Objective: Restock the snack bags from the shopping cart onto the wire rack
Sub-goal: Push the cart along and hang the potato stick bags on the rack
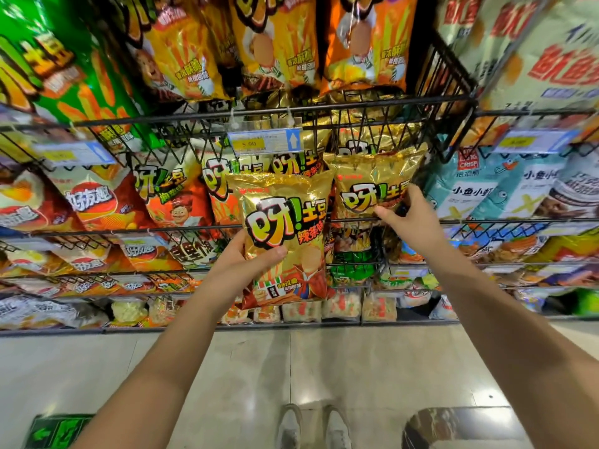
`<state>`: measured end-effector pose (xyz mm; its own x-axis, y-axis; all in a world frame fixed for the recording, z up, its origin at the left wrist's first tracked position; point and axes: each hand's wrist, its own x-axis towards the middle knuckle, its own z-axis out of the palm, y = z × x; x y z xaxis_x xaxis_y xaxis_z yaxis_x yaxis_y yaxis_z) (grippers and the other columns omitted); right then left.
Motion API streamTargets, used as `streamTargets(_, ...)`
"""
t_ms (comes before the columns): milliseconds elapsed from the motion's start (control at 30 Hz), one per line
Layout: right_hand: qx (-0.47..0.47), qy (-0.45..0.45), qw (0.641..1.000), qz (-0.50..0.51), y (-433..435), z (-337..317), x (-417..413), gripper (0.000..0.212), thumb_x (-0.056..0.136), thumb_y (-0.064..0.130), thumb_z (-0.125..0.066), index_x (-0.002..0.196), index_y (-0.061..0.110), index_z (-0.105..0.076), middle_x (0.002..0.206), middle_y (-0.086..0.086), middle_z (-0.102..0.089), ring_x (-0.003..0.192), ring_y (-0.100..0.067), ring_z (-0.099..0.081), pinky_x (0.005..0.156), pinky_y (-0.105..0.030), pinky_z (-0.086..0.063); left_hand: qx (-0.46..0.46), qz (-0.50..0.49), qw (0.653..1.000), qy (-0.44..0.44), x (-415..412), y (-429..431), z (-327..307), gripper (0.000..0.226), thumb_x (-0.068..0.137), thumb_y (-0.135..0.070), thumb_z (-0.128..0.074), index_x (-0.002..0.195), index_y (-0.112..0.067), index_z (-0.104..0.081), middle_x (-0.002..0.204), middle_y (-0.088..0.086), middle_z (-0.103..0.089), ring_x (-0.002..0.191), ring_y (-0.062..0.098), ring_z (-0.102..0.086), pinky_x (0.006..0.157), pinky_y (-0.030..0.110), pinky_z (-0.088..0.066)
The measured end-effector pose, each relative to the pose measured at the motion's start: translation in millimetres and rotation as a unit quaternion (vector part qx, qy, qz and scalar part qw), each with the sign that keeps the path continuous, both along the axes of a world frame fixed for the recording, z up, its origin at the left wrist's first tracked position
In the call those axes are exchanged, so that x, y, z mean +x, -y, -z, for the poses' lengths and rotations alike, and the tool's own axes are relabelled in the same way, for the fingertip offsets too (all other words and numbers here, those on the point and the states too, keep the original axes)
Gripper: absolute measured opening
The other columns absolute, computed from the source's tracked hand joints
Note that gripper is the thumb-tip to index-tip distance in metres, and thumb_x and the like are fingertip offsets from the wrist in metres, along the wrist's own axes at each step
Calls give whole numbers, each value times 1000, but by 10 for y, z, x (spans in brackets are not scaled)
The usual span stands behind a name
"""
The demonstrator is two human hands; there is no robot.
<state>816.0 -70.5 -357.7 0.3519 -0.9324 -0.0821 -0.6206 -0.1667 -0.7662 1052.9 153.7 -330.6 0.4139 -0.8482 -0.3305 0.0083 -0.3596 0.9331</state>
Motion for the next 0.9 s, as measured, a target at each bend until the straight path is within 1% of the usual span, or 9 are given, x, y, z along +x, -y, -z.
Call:
streamTargets(133, 0, 60, 997, 46, -242, -40, -56, 80, 95, 45, -69, 157, 11, -32, 157, -7, -43, 142, -23, -44, 115, -40, -40, -3, 23, 999, 33, -30, 40, -122, 96, 53, -78, -85, 137, -44, -54, 131, -19, -65, 123, 11, -61, 112, 49, -46)
streamTargets(300, -4, 114, 993, -5, -666, -240, -96, 34, 99, 43, -64, 127, 24, -59, 122, 9, -61, 105, 9, -58, 104, -35, -50, -29, 38, 998, 51, 7, 67, -216, 88, 70, -62, -86, 144, -38, -45, 135, -19, -60, 129, 9, -55, 105, 33, -44)
streamTargets(400, 62, 134, 982, -115, -891, -521, 24, 63, 88, 58, -61, 142, 27, -50, 129, 19, -58, 113, 14, -56, 104, -27, -49, -45, 40, 996, 60, 27, 86, -309, 82, 78, -52, -84, 146, -36, -41, 126, -28, -57, 118, -7, -54, 94, 20, -42)
streamTargets(467, 65, 125, 977, -161, -972, -677, 156, 79, 82, 59, -65, 150, 30, -38, 128, 32, -50, 112, 23, -51, 98, -11, -44, -48, 47, 995, 75, 50, 119, -361, 97, 68, -66, -86, 149, -37, -40, 137, -21, -59, 130, 7, -54, 109, 37, -45)
streamTargets(533, 54, 115, 978, -166, -1000, -765, 280, 77, 87, 50, -70, 150, 32, -31, 114, 40, -41, 97, 31, -45, 79, 5, -38, -56, 58, 992, 93, 75, 155, -424, 84, 71, -59, -87, 139, -42, -43, 129, -23, -62, 120, 1, -60, 105, 41, -51)
streamTargets(700, -5, 131, 984, -122, -1008, -825, 508, 51, 91, 40, -75, 122, 35, -35, 101, 37, -44, 85, 24, -53, 69, -2, -41, -85, 51, 982, 161, 115, 299, -473, 71, 82, -37, -86, 135, -39, -38, 116, -34, -54, 92, -28, -55, 85, 7, -44)
streamTargets(767, -14, 131, 987, -95, -992, -752, 589, 48, 90, 44, -76, 117, 34, -38, 104, 30, -50, 94, 10, -56, 78, -12, -43, -93, 31, 971, 220, 137, 320, -407, 67, 84, -39, -84, 133, -38, -38, 122, -27, -52, 103, -21, -52, 90, 6, -40)
streamTargets(833, -32, 123, 990, -67, -982, -663, 647, 47, 88, 44, -78, 114, 31, -40, 106, 24, -54, 99, 0, -58, 82, -21, -49, -90, 9, 959, 267, 149, 307, -309, 70, 85, -50, -81, 140, -30, -42, 141, -12, -48, 128, 3, -47, 106, 24, -38)
streamTargets(900, -37, 129, 990, -52, -987, -597, 704, 43, 89, 36, -79, 111, 34, -42, 105, 26, -53, 96, 12, -57, 77, -10, -46, -102, 2, 953, 285, 164, 296, -210, 69, 88, -48, -78, 145, -26, -45, 143, -8, -50, 131, 8, -46, 109, 28, -40)
